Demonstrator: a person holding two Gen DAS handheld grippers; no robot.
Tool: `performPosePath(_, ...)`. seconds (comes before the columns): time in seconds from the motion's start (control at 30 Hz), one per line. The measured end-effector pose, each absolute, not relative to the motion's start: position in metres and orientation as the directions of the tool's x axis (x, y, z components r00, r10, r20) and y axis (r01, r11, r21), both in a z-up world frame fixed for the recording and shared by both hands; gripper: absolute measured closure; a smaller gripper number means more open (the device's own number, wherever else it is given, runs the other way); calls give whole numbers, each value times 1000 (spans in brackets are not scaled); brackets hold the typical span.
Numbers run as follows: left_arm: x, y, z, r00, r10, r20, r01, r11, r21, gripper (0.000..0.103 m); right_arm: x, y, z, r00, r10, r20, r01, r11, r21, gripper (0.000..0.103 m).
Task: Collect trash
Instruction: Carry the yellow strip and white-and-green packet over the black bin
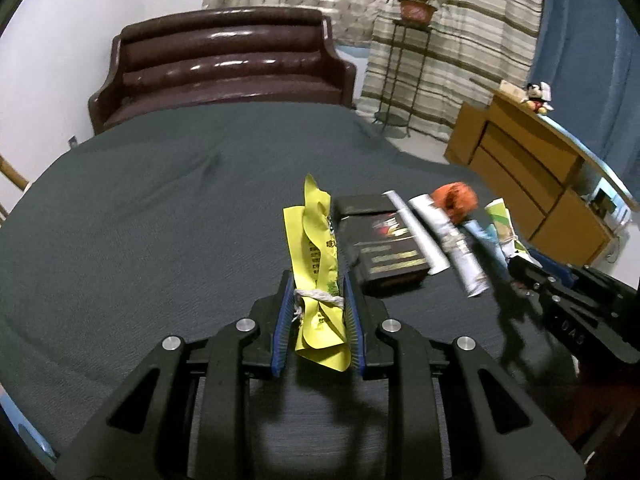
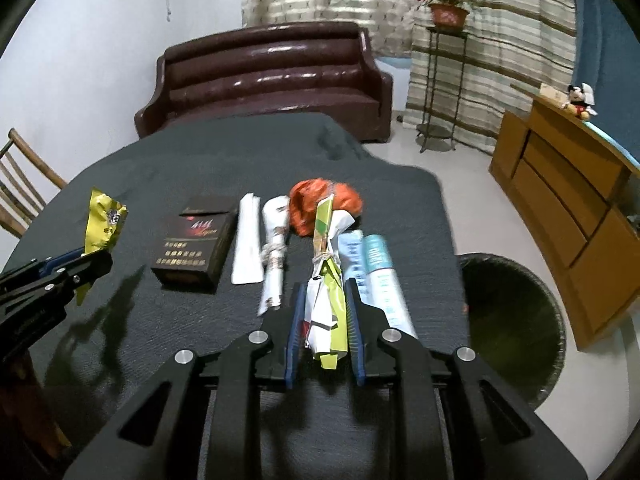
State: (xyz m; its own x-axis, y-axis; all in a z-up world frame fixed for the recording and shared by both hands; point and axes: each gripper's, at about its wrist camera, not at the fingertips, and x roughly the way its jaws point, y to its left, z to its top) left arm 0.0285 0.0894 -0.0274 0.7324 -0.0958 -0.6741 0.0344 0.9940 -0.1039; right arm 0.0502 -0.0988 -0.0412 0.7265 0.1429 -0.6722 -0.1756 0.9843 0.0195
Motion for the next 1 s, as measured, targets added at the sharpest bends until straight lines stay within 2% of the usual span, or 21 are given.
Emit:
performPosePath(0.3, 38, 22, -15, 741, -188, -645, 160, 982, -104, 79, 33, -152, -21, 791, 32, -611, -44, 999, -5, 82)
performPosePath(0.53, 51, -39, -10, 733, -256, -631, 251, 963, -99, 79, 36, -198, -19, 797, -56, -601, 51, 998, -25, 82)
performPosePath(1.0, 77, -130, -20, 706, -301, -641, 356, 933, -46, 79, 47, -253, -24, 799, -101, -592, 117, 993, -10, 82)
